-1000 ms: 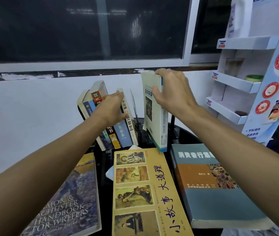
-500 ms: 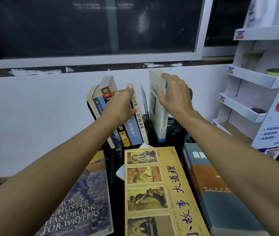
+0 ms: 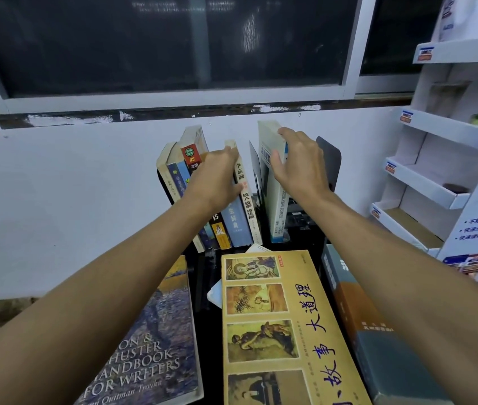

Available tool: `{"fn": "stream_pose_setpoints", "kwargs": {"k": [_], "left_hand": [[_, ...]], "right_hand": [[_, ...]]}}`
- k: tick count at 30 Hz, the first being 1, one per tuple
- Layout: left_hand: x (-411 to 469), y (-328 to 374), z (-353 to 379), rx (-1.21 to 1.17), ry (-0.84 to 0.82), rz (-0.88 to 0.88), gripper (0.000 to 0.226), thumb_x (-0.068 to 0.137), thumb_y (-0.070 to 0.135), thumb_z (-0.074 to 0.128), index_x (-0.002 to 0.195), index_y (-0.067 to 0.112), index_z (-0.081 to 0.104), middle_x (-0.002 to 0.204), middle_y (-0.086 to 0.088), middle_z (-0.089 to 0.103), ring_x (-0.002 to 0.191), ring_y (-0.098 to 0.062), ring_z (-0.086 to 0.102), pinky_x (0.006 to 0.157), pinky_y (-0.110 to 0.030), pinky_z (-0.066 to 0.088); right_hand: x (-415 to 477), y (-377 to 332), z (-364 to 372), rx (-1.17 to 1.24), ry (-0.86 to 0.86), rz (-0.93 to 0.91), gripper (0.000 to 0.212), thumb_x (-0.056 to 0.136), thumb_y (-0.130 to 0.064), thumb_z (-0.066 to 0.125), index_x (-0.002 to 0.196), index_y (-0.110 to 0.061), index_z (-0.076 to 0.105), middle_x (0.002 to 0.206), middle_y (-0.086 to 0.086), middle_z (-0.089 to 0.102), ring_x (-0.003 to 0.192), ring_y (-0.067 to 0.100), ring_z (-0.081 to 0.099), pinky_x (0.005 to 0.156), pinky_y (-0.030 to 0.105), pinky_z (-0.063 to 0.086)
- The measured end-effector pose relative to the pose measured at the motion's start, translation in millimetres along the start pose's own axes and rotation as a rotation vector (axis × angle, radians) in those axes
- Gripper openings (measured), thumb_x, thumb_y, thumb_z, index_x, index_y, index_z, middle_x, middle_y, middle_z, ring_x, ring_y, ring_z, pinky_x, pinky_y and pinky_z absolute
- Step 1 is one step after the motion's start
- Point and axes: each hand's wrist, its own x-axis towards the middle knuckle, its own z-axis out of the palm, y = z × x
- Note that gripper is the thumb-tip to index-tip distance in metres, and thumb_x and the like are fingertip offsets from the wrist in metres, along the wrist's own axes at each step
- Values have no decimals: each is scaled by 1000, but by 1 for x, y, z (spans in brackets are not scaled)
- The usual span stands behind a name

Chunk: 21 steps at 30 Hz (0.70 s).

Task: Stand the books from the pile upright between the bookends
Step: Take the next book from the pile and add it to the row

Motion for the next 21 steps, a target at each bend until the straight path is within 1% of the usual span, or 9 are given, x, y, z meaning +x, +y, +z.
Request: {"fn": "stream_pose_setpoints", "kwargs": {"k": [3,8,12,15,17,19,21], "left_hand": [[0,-1,1,8,4,4,41,85,20,81,115,9,56,112,-13,67,106,-32,63,81,-49,59],[0,1,1,7,9,14,41,85,20,82,116,9,57,113,-12,67,105,-30,64,82,-47,59],[1,-1,2,5,9,16,42,85,21,81,117,9,56,110,-12,67,103,-30,63,81,-48,59],[1,-1,3,8,12,12,41,85,22,82,114,9,56,105,-12,67,98,-30,63,79,-48,59],[2,-1,4,-2,12,11,42,85,21,82,115,9,56,105,-12,67,98,-30,64,79,-48,59],[2,-2,4,-8,11,12,43,84,21,82,117,10,57,107,-11,67,100,-30,64,80,-48,59],[3,-3,4,-10,8,14,43,83,21,83,117,11,57,109,-11,68,102,-30,64,80,-48,60]], "right_hand": [[-1,1,0,2,5,-2,42,95,-20,56,135,-6,57,109,16,66,94,34,62,80,41,50],[-4,-7,1,17,-35,-13,42,96,-22,56,137,-11,56,113,14,65,98,36,62,83,44,52],[-4,-13,-2,3,-98,-36,41,99,-28,52,138,-15,53,101,12,64,89,34,61,76,41,52],[-3,-17,-9,21,-181,-36,43,99,-31,48,140,-17,50,95,8,61,87,32,60,75,40,52],[-1,-16,-14,43,-291,-39,53,95,-37,52,145,-21,43,103,7,62,92,29,59,79,41,53],[3,-12,-22,59,-440,-54,70,89,-43,60,150,-27,31,116,6,59,102,27,58,86,44,53],[6,-6,-31,68,-584,-74,88,83,-40,73,153,-33,19,127,4,54,110,24,55,93,44,52]]}}
